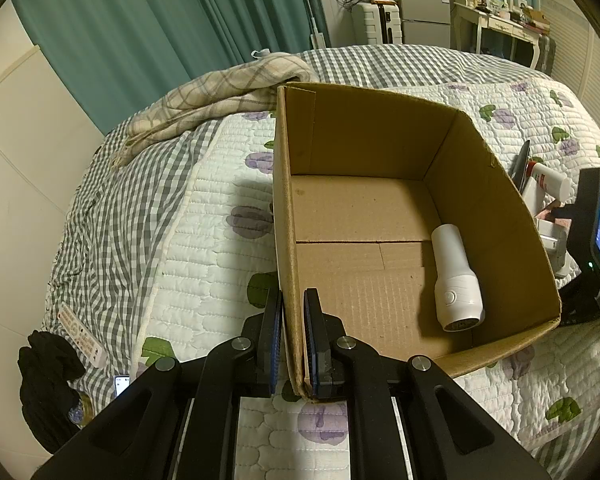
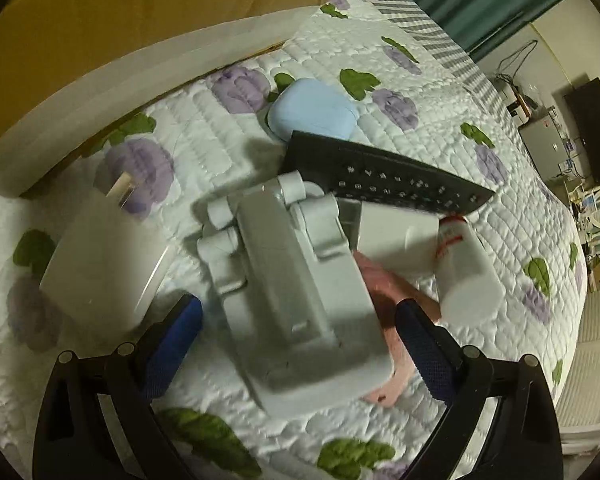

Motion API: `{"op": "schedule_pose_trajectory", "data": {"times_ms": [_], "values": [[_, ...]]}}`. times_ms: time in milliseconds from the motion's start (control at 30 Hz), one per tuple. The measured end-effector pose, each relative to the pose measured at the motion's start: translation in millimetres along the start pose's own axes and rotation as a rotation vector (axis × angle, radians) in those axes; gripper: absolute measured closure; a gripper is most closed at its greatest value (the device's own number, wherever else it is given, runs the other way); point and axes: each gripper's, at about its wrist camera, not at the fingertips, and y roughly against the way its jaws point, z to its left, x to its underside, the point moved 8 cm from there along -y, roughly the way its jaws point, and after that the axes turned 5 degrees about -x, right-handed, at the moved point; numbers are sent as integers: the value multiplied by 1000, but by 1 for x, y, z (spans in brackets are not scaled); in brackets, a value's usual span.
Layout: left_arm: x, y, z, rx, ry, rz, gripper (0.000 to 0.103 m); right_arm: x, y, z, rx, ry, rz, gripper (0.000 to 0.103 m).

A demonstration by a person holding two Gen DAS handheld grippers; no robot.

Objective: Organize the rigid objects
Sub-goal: 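Reach the right gripper to the white stand and grasp it, then carry the white stand into the box with the right gripper and release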

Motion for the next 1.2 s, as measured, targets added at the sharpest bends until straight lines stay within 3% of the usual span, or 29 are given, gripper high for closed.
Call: {"op": "schedule_pose_trajectory", "data": {"times_ms": [167, 267, 300, 500, 800, 1200], "values": [[1, 0, 0, 1, 2, 0, 92, -5, -3, -2, -1, 10, -5, 6], [1, 0, 0, 1, 1, -1, 92, -8, 1, -2, -9, 17, -28, 21], [0, 0, -1, 0, 1, 0, 92, -10, 2, -1, -10, 24, -37, 32], [1, 0, -1, -1, -4, 0, 92, -10, 8, -3, -17, 0, -57, 34], [1, 0, -2, -4, -4, 1, 92, -20, 57, -28, -71, -161, -213, 36], [0, 0, -2, -5, -4, 1, 92, -77, 165, -30, -93, -188, -455, 37]]}}
